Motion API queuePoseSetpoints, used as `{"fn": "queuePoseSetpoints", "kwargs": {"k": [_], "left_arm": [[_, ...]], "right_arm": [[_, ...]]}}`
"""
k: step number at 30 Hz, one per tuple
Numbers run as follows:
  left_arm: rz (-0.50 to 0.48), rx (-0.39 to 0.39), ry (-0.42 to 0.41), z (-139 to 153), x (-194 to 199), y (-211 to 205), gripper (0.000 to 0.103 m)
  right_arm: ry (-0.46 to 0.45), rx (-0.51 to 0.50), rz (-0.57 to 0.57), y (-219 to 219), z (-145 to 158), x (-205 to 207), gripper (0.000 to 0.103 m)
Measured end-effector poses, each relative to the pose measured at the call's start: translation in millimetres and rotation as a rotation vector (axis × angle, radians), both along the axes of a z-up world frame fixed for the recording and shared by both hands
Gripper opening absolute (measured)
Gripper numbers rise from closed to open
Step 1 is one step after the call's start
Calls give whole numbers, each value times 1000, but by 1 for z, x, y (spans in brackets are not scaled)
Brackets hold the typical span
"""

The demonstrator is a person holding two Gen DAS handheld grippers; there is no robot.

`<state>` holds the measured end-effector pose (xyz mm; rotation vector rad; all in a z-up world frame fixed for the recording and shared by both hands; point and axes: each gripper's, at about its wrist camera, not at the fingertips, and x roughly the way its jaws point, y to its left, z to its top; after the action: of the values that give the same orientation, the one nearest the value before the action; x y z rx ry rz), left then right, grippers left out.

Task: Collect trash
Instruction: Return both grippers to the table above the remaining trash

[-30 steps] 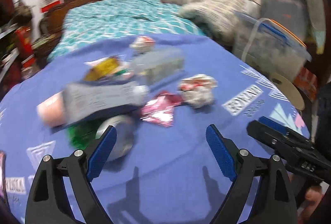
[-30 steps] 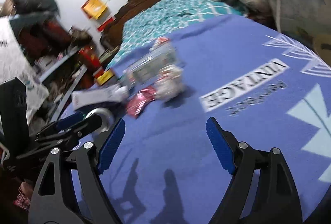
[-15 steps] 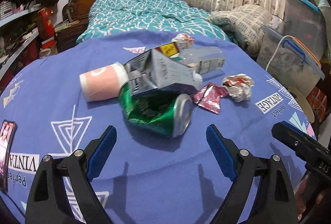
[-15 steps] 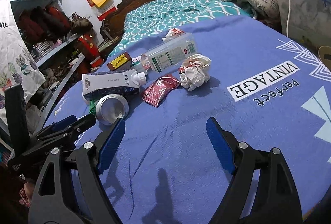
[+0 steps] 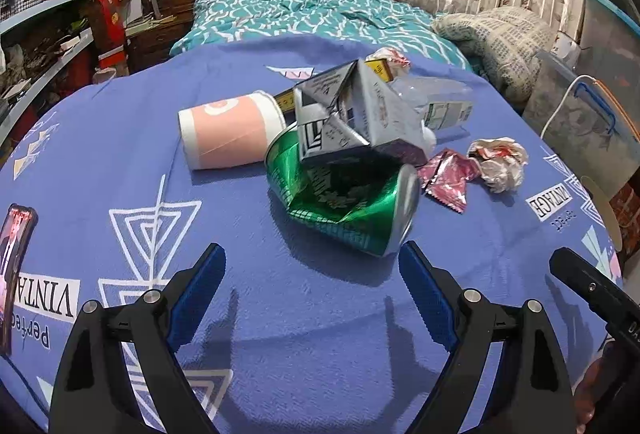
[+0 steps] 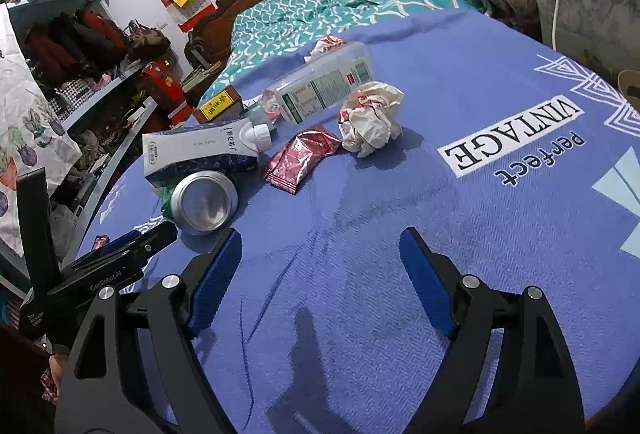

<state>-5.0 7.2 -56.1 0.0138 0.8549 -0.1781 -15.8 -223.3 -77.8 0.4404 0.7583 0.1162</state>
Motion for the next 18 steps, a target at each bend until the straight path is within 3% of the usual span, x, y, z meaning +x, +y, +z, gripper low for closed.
{"fn": "queuePoseSetpoints", "kwargs": {"k": [5,9,18], "left_arm": [[17,7,19,-5,3,0,85],[27,21,29,-9,3,0,85],[59,-8,91,-22,9,9,88]], "right_arm": [[15,-6,-1,-1,-3,3,82],[30,-21,-30,-2,-5,3,98],[83,-4,-23,-3,-19,10,99]]}}
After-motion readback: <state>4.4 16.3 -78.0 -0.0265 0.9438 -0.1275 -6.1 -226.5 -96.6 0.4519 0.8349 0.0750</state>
